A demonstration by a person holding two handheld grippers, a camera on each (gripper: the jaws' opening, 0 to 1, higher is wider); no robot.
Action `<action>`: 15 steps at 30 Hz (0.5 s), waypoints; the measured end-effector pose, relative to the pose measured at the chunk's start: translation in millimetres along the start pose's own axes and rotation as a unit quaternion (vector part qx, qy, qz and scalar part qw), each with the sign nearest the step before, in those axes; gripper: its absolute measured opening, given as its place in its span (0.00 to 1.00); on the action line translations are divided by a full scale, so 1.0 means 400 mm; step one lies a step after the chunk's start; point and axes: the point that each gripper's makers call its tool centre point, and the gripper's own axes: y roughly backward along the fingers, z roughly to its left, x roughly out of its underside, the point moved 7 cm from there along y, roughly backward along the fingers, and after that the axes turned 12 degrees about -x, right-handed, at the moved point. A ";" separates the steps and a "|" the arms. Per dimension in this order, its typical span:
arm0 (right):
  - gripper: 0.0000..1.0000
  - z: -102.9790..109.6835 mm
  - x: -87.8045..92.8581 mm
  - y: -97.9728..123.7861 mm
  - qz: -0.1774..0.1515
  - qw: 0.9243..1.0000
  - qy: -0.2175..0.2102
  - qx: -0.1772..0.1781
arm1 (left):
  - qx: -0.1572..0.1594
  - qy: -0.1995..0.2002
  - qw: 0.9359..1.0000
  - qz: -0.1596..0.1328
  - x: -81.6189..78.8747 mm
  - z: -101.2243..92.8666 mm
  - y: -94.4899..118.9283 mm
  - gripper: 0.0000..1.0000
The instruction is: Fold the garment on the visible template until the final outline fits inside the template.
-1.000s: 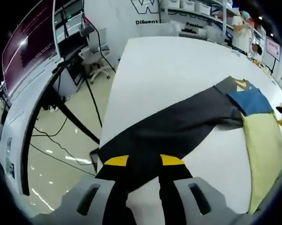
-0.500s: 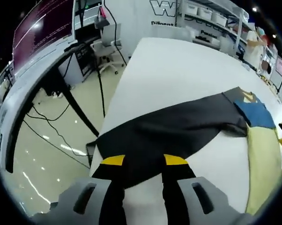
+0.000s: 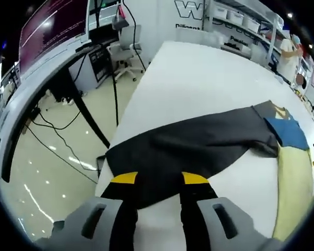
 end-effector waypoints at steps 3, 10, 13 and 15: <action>0.62 -0.010 -0.011 0.009 -0.014 1.000 0.009 0.017 | 0.001 -0.003 1.000 -0.006 0.001 -0.012 0.007 0.17; 0.62 -0.012 -0.004 0.008 -0.010 1.000 0.002 0.015 | 0.010 0.023 1.000 -0.003 -0.001 -0.005 0.000 0.00; 0.62 -0.011 -0.004 0.007 -0.010 1.000 0.002 0.014 | 0.010 0.019 1.000 0.002 -0.006 0.005 0.001 0.00; 0.62 -0.011 -0.003 0.007 -0.007 1.000 0.004 0.014 | 0.014 0.031 0.999 0.004 -0.009 0.017 -0.006 0.00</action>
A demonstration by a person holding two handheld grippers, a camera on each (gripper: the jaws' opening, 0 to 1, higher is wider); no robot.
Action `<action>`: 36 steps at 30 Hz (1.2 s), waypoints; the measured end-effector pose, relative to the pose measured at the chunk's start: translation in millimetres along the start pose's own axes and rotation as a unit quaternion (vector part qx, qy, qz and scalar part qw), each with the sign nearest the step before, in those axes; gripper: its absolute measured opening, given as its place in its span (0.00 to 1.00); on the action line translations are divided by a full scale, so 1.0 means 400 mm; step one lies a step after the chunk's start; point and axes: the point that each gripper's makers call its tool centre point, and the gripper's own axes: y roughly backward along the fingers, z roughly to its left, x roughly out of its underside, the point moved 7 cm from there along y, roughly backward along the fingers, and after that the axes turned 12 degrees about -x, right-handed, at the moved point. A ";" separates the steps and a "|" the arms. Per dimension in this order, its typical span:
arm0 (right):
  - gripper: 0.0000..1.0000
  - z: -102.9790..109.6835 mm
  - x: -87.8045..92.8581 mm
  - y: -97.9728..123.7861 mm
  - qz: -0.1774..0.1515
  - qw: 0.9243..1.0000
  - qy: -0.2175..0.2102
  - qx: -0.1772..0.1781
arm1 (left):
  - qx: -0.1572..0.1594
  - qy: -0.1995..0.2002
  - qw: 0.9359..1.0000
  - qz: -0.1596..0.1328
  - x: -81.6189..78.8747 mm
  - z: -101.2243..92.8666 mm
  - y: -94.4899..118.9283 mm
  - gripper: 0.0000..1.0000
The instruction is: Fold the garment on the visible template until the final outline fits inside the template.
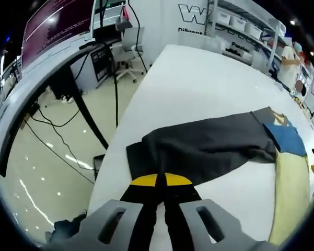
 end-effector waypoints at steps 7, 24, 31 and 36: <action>0.63 0.007 0.006 -0.004 0.006 1.000 -0.003 -0.011 | 0.013 0.056 0.998 -0.002 -0.007 0.031 0.033 0.00; 0.65 0.015 0.000 -0.001 0.009 1.000 0.003 -0.014 | 0.076 0.111 0.989 -0.059 -0.075 0.020 0.078 0.00; 0.67 0.013 -0.003 0.003 0.005 1.000 0.001 -0.010 | 0.105 0.141 0.982 -0.072 -0.085 -0.009 0.094 0.00; 0.71 0.017 -0.002 0.003 0.005 1.000 0.000 -0.012 | 0.120 0.137 0.980 -0.080 -0.090 -0.036 0.125 0.00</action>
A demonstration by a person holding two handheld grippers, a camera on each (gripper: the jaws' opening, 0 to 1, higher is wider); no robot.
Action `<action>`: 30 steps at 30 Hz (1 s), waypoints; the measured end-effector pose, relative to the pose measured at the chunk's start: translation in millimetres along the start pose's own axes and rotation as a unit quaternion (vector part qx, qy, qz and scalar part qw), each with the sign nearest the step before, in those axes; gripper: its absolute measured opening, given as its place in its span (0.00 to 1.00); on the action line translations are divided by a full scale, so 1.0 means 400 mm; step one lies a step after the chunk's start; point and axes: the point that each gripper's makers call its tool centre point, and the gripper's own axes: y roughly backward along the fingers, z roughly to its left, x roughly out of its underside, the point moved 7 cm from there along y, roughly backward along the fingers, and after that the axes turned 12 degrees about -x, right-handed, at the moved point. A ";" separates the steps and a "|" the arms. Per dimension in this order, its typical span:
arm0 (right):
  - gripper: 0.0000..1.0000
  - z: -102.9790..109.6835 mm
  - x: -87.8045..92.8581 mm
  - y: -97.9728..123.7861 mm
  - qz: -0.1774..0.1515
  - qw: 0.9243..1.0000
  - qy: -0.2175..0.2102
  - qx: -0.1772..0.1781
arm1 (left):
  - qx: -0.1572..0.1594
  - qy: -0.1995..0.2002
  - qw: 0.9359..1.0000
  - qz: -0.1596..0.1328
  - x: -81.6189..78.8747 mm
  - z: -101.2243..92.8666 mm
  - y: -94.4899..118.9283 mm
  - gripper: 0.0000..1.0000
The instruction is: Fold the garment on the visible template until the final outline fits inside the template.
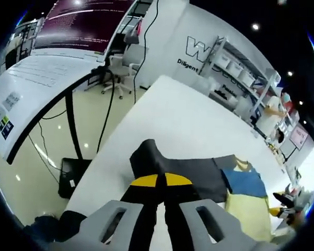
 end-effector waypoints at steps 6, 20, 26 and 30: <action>0.73 -0.005 -0.006 0.006 -0.006 1.000 -0.001 0.007 | 0.013 -0.005 1.000 -0.016 -0.019 -0.030 0.005 0.00; 0.79 -0.010 -0.021 0.023 -0.021 1.000 0.000 0.016 | 0.063 -0.009 0.996 -0.060 -0.064 -0.151 0.044 0.00; 0.80 -0.016 -0.014 0.025 -0.021 1.000 -0.011 0.016 | 0.089 -0.003 0.994 -0.061 -0.076 -0.189 0.054 0.00; 0.80 -0.015 -0.015 0.027 -0.027 0.999 -0.015 0.017 | 0.103 -0.004 0.993 -0.060 -0.076 -0.217 0.060 0.00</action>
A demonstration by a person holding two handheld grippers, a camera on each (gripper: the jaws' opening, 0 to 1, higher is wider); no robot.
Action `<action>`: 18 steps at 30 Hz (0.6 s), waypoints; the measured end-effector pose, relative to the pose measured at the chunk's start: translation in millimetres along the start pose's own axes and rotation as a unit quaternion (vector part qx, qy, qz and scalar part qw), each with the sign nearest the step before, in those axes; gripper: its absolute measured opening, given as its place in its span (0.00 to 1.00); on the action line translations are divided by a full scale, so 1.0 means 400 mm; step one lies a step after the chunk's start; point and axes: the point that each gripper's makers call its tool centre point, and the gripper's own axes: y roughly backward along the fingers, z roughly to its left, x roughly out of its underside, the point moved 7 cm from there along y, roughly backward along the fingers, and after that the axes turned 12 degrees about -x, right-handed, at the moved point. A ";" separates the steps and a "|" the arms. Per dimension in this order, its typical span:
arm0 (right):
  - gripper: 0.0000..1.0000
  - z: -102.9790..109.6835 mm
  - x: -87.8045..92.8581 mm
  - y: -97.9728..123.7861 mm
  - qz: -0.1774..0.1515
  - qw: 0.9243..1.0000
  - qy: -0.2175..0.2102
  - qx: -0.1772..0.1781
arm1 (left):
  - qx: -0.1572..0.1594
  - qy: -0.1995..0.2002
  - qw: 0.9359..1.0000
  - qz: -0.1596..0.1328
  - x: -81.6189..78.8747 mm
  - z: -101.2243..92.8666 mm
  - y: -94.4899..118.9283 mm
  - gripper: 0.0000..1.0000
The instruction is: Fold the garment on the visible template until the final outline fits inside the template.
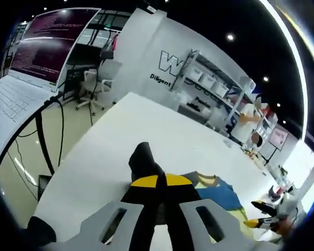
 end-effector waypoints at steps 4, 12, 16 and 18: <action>0.81 0.002 0.004 -0.001 0.002 1.000 -0.003 -0.004 | 0.026 -0.001 1.000 -0.008 -0.006 -0.039 0.006 0.00; 0.82 -0.001 0.002 0.001 -0.002 1.000 -0.004 -0.004 | 0.071 0.001 0.997 -0.025 -0.033 -0.117 -0.003 0.00; 0.83 0.000 0.007 0.002 0.004 1.000 -0.004 -0.007 | 0.096 -0.007 0.995 -0.028 -0.037 -0.159 -0.011 0.00; 0.83 -0.002 0.009 0.004 0.004 1.000 -0.005 -0.005 | 0.109 -0.013 0.994 -0.025 -0.035 -0.185 -0.015 0.00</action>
